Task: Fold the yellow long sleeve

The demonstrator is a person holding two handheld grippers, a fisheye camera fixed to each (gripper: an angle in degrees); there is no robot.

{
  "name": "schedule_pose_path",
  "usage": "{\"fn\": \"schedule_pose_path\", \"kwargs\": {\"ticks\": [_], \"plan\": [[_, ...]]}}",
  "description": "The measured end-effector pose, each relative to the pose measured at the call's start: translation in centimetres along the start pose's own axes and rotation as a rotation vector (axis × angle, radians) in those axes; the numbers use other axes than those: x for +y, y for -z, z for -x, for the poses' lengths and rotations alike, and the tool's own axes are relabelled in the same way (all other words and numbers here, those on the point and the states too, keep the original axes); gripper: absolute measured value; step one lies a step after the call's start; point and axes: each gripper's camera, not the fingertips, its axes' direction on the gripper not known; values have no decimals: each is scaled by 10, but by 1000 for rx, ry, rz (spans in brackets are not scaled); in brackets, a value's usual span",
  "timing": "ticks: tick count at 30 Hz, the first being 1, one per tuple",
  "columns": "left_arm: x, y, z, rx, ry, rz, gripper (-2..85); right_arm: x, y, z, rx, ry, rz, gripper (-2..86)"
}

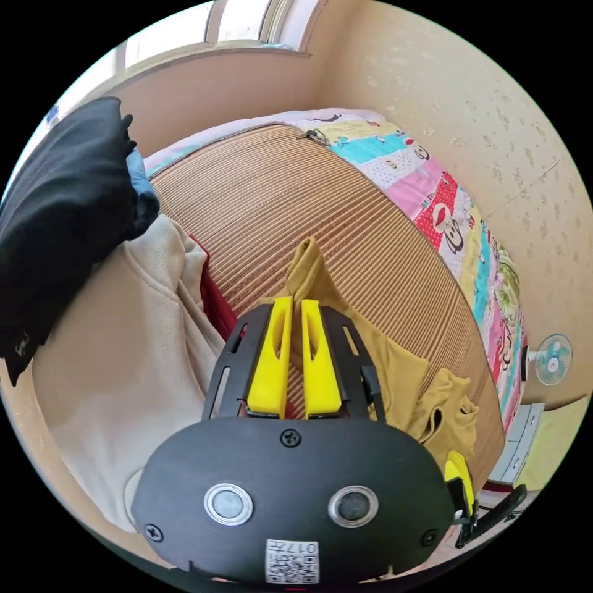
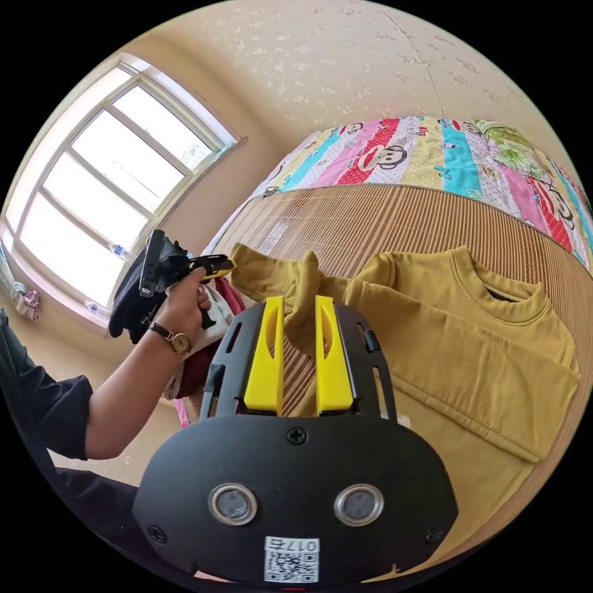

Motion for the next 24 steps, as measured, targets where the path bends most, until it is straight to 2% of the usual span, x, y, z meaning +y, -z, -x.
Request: {"fn": "schedule_pose_path", "kwargs": {"ticks": [4, 7, 11, 13, 16, 18, 21, 24], "plan": [[32, 98, -44, 214, -174, -143, 33, -7, 24, -4, -54, -10, -58, 83], [68, 142, -99, 380, -344, -166, 34, -2, 70, -28, -51, -132, -186, 83], [134, 129, -183, 576, -518, -59, 40, 32, 145, -94, 16, -339, -337, 86], [198, 93, -232, 649, -640, 16, 53, 54, 169, -128, 47, -436, -361, 89], [270, 49, -258, 614, -798, 157, 70, 94, 189, -189, 35, -562, -337, 99], [296, 33, -245, 633, -786, 226, 72, 124, 188, -232, -95, -659, -315, 110], [319, 16, -209, 657, -721, 327, 72, 141, 184, -255, -287, -689, -340, 122], [330, 3, -176, 567, -703, 363, 72, 135, 184, -247, -138, -659, -305, 124]]}}
